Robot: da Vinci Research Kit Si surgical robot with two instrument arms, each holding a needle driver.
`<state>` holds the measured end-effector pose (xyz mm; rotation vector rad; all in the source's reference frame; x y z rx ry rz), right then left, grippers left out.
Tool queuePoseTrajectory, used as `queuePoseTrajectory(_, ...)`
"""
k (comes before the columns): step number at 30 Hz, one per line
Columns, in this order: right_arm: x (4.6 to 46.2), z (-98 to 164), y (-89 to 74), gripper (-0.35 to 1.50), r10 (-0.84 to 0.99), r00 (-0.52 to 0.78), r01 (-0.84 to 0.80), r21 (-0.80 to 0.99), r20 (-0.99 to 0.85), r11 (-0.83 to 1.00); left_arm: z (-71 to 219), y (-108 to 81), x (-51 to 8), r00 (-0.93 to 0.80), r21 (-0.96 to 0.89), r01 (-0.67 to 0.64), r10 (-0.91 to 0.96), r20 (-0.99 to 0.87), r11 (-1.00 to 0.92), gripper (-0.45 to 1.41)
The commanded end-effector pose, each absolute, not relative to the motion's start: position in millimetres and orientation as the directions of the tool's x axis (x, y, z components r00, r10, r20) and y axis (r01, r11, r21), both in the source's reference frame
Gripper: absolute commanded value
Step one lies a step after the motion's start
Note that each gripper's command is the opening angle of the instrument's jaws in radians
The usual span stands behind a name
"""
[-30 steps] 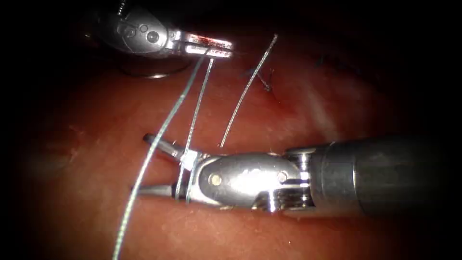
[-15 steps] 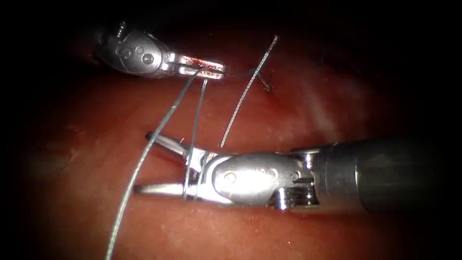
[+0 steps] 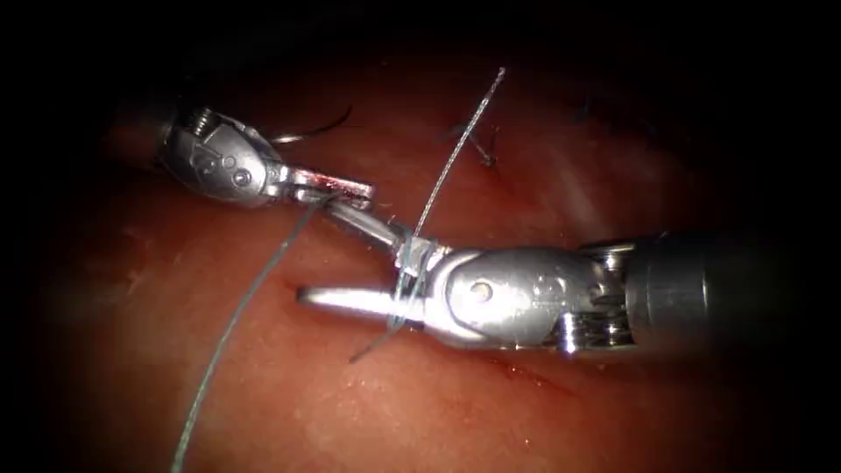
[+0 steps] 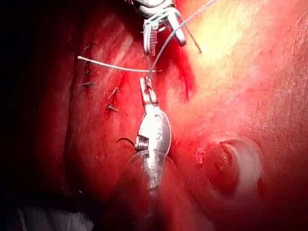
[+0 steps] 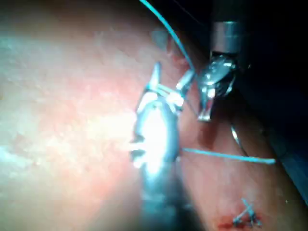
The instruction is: Wound Closure
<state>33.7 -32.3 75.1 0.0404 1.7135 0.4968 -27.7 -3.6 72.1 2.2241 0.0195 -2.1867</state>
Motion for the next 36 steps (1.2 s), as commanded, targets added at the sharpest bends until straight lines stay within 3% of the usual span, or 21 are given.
queuePoseTrajectory(1, 34.2, 75.6, -32.3, 0.42, 0.299, -0.208, -0.255, 0.346, -0.931, 0.903, 72.9, -3.5, -27.9, 0.014, 0.010, 0.023, -0.009, -1.000, -1.000, -0.45)
queuePoseTrajectory(13, 33.6, 76.3, -32.8, 0.41, 0.354, -0.174, -0.371, 0.394, -0.919, 0.841, 70.7, -7.3, -27.1, 0.006, 0.010, 0.022, -0.010, -1.000, -1.000, -0.45)
queuePoseTrajectory(24, 29.8, 76.5, -33.1, 0.42, 0.492, -0.135, -0.582, 0.471, -0.860, 0.663, 65.7, -11.4, -27.8, 0.020, 0.000, 0.032, 0.001, -1.000, -0.999, -0.45)
queuePoseTrajectory(36, 28.4, 78.8, -32.7, 0.46, 0.557, -0.116, -0.678, 0.476, -0.822, 0.561, 63.2, -9.2, -29.4, 0.024, 0.000, 0.011, 0.000, -1.000, -1.000, -0.45)
